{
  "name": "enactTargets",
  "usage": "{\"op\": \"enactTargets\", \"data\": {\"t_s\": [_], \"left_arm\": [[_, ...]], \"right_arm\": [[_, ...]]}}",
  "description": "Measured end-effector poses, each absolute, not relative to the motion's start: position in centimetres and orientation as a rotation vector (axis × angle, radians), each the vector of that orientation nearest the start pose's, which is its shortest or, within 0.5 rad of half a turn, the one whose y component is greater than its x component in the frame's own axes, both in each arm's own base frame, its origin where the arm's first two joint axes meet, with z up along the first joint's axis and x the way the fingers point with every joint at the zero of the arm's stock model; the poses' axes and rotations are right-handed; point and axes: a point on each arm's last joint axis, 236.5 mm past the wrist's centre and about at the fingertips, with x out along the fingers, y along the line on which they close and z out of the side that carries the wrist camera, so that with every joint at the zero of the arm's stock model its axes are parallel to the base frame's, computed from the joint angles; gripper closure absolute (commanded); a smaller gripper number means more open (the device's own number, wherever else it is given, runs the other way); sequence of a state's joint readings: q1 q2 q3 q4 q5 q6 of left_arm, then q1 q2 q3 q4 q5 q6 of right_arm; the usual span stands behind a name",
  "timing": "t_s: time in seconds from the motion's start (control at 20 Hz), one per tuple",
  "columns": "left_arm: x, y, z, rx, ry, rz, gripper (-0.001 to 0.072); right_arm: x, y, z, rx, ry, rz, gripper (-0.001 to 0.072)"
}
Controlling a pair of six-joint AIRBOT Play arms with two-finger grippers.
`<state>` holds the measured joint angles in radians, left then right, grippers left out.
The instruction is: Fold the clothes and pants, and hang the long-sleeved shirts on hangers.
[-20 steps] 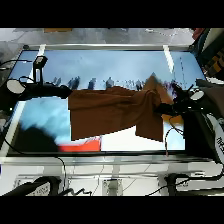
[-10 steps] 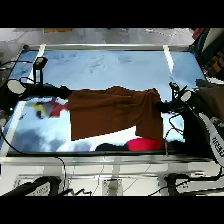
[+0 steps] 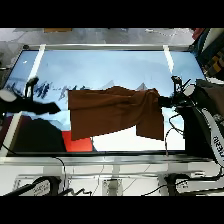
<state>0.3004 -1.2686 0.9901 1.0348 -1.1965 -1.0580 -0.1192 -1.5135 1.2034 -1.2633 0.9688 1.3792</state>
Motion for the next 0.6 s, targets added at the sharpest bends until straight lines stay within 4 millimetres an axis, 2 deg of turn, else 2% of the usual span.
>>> {"op": "enactTargets", "data": {"t_s": [0.15,0.3,0.4,0.55,0.6], "left_arm": [[30.7,-3.2,-5.4,-0.483,1.345,-0.422,0.0076],[27.7,-5.3,-8.4,-0.561,1.387,-0.446,0.008],[26.4,-6.6,-9.8,-0.58,1.405,-0.458,0.0208],[25.1,-8.7,-10.8,-0.569,1.434,-0.5,0.0265],[24.8,-9.3,-11.2,-0.554,1.445,-0.512,0.0394]], "right_arm": [[43.9,0.7,-4.9,0.218,1.235,0.126,0.0689],[43.9,0.7,-4.9,0.218,1.236,0.128,0.069],[43.9,0.8,-4.9,0.219,1.235,0.129,0.069],[43.8,0.8,-4.9,0.219,1.237,0.13,0.069],[43.8,0.8,-4.9,0.22,1.238,0.131,0.069]]}}
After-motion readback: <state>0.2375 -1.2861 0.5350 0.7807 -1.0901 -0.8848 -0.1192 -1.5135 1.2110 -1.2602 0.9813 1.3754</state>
